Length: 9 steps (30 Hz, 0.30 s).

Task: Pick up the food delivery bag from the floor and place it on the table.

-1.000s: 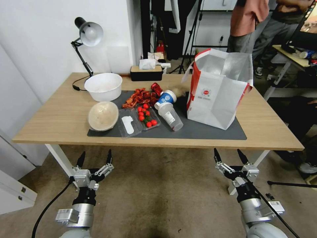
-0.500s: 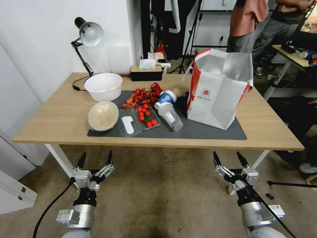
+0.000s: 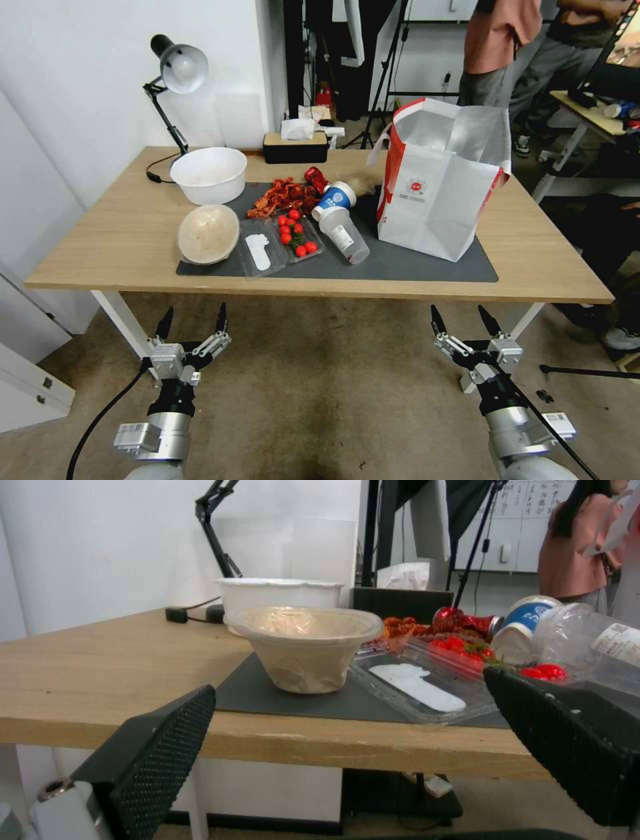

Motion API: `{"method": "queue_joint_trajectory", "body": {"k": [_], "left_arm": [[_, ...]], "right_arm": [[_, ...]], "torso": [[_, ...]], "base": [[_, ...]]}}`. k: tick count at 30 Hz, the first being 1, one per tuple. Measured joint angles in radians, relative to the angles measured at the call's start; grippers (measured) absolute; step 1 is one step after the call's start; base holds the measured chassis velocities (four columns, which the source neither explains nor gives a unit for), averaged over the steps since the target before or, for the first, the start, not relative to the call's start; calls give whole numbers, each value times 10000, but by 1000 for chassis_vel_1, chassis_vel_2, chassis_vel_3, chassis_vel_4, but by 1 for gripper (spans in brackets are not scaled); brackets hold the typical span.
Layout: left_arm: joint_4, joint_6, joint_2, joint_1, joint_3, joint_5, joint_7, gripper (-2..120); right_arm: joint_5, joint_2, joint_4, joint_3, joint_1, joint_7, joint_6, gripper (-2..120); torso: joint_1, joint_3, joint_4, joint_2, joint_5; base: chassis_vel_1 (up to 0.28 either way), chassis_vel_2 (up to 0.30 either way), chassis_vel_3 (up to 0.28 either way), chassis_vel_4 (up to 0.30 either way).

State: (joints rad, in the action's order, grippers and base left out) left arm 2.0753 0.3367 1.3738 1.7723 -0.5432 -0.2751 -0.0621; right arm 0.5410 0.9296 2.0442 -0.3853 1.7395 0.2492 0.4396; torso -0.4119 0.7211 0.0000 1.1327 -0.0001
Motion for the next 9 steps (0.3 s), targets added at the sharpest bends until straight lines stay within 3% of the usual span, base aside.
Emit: {"method": "queue_joint_trajectory", "body": {"k": [9], "left_arm": [[6, 0, 0, 0, -1, 0, 0, 100]], "right_arm": [[1, 0, 6, 0, -1, 6, 0, 100]], "torso": [[0, 0, 0, 0, 1]], "base": [[0, 0, 0, 0]]}}
